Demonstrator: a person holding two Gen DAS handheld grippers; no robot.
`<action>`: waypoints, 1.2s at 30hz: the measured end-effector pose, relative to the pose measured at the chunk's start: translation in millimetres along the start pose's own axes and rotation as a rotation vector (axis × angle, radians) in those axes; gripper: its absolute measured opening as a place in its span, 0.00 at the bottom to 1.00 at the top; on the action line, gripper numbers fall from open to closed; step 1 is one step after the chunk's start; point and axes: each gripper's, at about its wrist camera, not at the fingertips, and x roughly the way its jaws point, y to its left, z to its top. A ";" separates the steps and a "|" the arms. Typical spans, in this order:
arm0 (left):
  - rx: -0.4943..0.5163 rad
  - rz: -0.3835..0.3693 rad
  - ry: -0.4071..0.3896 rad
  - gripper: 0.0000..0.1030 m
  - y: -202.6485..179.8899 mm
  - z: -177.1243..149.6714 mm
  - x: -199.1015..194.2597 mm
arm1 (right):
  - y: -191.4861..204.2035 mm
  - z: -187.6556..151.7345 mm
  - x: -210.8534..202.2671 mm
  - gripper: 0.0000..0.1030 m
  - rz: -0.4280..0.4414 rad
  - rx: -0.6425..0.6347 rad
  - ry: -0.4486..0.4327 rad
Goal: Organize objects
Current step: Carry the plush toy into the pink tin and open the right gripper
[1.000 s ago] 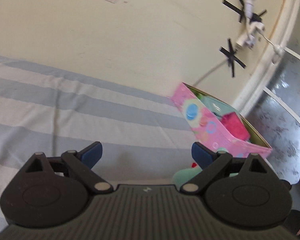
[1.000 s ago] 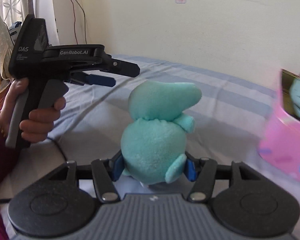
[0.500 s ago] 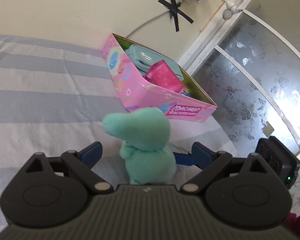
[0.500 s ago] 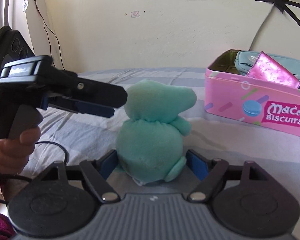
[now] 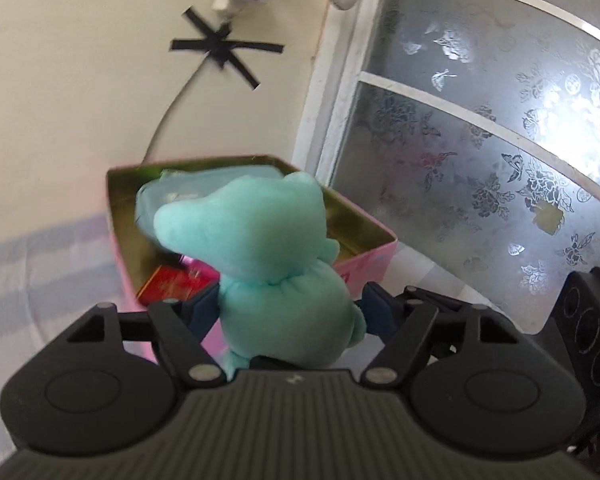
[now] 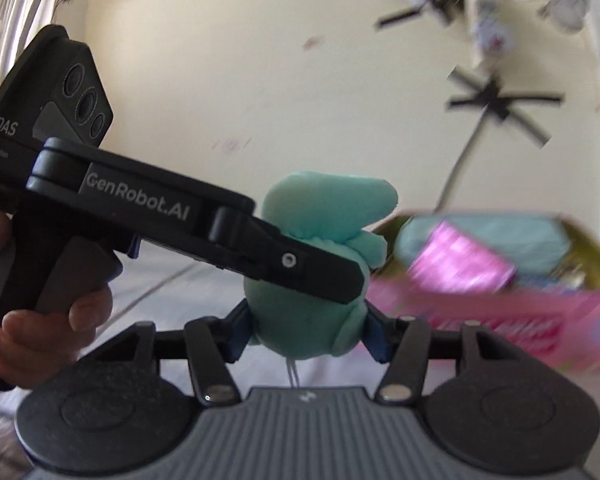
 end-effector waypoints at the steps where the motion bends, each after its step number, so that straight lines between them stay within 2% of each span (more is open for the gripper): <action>1: 0.024 -0.007 -0.007 0.80 -7.3 9.2 11.7 | -9.1 4.7 -1.0 0.53 -0.038 -0.004 -0.024; 4: 0.059 -0.023 -0.014 0.81 -23.6 33.5 53.5 | -41.7 15.3 1.4 0.54 -0.137 0.010 -0.060; 8: 0.069 -0.019 0.003 0.82 -30.3 44.2 97.0 | -86.7 23.2 16.7 0.54 -0.216 0.039 -0.035; 14: 0.008 0.002 0.060 0.84 -18.0 44.2 141.4 | -129.5 20.9 51.9 0.57 -0.275 0.065 0.050; 16: -0.015 0.036 0.079 0.84 -13.1 42.8 146.9 | -137.2 15.9 59.3 0.64 -0.285 0.094 0.060; 18: -0.029 0.072 0.071 0.84 -8.6 40.7 142.4 | -141.1 9.0 61.9 0.75 -0.316 0.107 0.055; 20: -0.041 0.108 0.048 0.84 -6.3 39.9 133.8 | -140.7 7.4 56.6 0.76 -0.330 0.095 0.036; 22: -0.058 0.150 0.033 0.84 -5.3 39.4 123.4 | -139.7 5.8 49.1 0.85 -0.331 0.110 0.001; 29: 0.024 0.372 0.007 0.88 -21.6 30.7 88.8 | -129.1 2.1 26.8 0.85 -0.336 0.160 -0.052; 36: 0.010 0.445 0.002 0.88 -20.2 11.3 54.3 | -109.3 -4.2 5.1 0.85 -0.331 0.233 -0.063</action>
